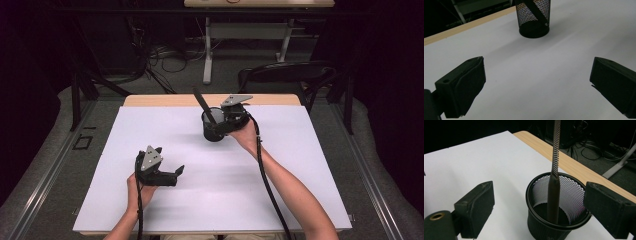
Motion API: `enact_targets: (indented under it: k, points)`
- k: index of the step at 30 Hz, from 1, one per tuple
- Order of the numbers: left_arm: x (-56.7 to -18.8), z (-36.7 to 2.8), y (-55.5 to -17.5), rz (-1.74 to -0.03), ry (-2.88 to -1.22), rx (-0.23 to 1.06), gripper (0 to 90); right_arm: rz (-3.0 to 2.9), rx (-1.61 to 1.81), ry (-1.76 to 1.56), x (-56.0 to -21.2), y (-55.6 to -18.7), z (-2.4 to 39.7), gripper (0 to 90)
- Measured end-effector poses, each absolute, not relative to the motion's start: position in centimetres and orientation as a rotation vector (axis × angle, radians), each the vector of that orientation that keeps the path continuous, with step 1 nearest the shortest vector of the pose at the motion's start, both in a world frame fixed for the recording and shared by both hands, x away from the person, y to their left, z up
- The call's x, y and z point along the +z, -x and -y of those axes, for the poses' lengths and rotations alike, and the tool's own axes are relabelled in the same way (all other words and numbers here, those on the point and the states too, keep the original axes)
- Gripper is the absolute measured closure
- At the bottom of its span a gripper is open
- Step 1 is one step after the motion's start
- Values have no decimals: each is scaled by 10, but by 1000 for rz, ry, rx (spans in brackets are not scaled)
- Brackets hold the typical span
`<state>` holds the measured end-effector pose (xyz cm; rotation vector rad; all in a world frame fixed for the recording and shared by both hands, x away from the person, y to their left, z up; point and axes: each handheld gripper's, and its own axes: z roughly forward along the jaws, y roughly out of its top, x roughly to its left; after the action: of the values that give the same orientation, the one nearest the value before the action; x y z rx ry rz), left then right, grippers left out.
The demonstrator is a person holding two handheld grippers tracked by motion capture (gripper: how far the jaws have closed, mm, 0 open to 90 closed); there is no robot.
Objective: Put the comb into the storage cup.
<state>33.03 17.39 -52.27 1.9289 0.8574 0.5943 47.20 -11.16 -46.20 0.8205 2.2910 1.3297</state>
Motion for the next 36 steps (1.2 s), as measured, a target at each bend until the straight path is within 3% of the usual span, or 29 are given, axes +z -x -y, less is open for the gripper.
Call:
enact_targets:
  k: [36]
  points:
    - [-524, -172, -329, -864, -1924, 586, 1, -2422, 1347, -814, -465, -425, 159, 3]
